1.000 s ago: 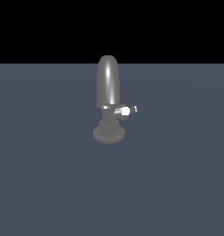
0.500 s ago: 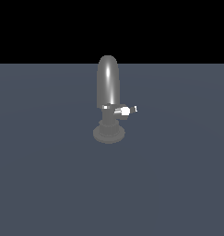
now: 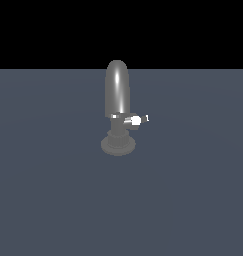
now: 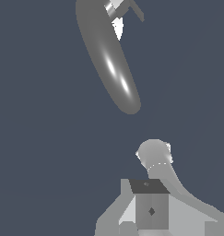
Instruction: Turn on the faucet by rotating a designated handle.
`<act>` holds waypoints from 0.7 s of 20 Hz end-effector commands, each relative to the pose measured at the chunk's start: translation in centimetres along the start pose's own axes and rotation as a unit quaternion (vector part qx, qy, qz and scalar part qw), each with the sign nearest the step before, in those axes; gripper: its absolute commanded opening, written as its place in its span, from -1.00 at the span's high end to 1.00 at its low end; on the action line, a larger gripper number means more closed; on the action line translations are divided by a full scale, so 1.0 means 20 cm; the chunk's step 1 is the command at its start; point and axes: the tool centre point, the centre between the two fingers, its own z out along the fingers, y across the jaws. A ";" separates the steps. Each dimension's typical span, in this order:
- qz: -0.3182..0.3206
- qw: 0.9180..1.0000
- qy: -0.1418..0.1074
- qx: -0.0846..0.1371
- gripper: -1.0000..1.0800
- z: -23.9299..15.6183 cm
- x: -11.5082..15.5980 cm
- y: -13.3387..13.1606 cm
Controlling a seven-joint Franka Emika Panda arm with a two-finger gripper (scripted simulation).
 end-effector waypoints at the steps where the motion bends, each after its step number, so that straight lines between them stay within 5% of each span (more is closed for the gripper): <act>1: 0.019 1.000 -0.023 0.009 1.00 0.00 0.07 -0.02; 14: 0.121 0.980 -0.147 0.061 1.00 0.02 0.43 -0.09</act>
